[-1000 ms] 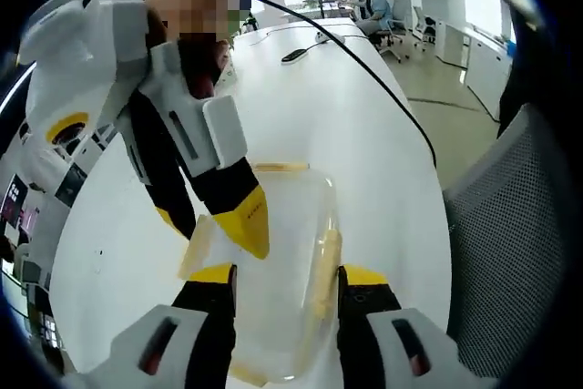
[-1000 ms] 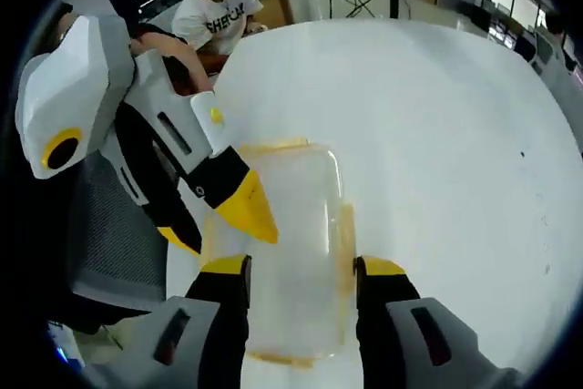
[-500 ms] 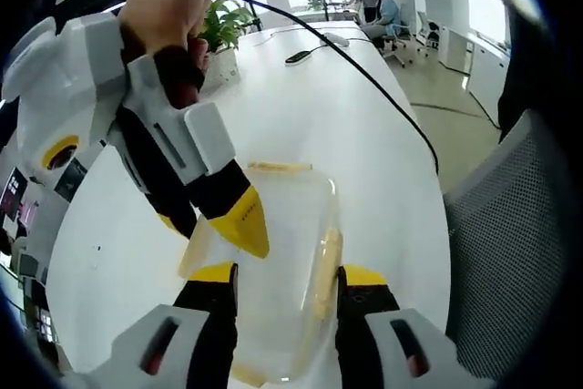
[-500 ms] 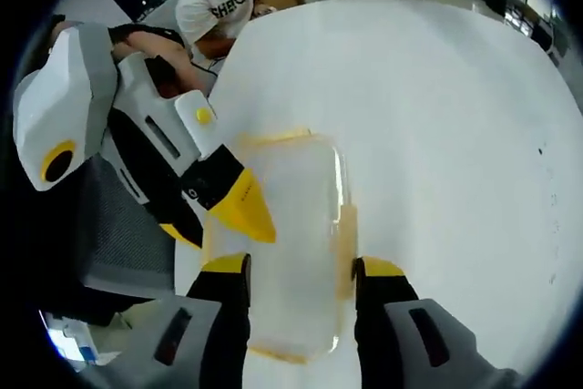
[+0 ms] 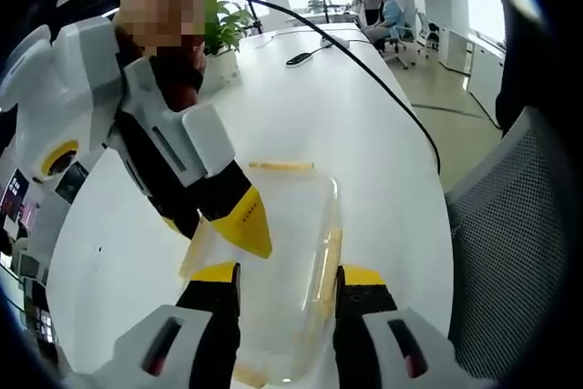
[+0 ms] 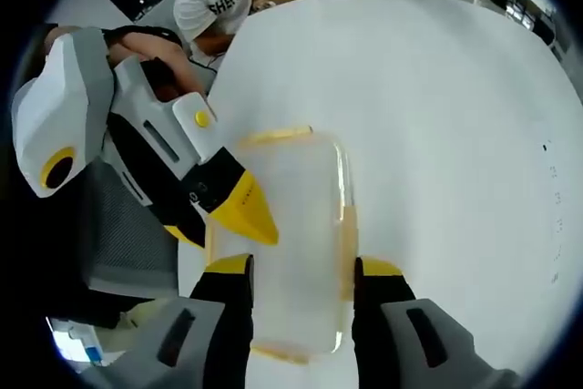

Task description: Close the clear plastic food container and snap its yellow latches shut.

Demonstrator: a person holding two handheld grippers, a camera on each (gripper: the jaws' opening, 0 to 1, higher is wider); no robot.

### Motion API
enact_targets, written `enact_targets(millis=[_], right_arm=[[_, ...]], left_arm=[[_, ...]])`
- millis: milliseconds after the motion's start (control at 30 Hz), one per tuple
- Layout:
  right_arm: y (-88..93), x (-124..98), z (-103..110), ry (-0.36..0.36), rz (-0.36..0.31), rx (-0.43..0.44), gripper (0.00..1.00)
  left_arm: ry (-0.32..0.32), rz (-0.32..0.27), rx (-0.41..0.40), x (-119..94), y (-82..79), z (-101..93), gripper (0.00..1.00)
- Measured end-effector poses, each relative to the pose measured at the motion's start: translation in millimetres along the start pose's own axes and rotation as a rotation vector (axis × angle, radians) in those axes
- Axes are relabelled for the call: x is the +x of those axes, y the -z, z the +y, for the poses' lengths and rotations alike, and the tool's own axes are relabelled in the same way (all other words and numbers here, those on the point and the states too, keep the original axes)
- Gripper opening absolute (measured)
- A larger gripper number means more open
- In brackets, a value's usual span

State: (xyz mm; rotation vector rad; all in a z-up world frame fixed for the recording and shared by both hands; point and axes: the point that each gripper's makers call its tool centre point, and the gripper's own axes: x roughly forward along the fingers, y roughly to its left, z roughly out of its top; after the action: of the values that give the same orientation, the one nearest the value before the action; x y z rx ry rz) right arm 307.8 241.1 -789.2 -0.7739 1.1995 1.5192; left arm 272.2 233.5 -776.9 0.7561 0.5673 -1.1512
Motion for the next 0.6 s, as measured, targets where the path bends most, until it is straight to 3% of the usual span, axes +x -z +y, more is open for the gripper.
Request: enact_targets(millis=[300,600], right_arm=[[-5.1,0.5,-2.1,-0.003,0.026,0.002,0.41],[-6.3,-1.8,-2.8,0.013,0.001,0.003,0.42]], left_arm=[[-0.012,-0.004,-0.006,0.3,0.2,-0.1,0.35],[-0.016,0.0,0.0,0.1,-0.1,-0.8,0.36]])
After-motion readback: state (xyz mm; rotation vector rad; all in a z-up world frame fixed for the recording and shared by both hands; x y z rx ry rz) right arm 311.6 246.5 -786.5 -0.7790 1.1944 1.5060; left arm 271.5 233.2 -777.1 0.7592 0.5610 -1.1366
